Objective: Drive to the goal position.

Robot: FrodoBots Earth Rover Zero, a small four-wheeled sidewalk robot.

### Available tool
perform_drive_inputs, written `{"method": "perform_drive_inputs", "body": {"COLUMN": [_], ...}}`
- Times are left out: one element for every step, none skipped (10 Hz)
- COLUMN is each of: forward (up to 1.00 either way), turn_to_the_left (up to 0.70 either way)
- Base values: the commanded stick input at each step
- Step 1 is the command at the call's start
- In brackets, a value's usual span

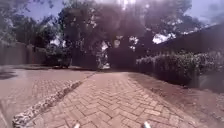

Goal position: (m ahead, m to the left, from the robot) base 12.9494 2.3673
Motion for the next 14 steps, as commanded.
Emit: {"method": "perform_drive_inputs", "body": {"forward": [0.70,0.70,0.70,0.70,0.70,0.70,0.70,0.70,0.70,0.70,0.70,0.70,0.70,0.70], "turn_to_the_left": [0.15,0.00,0.00,0.00,0.00,0.00,0.00,0.00,0.00,0.00,-0.05,-0.22,-0.35,-0.35]}}
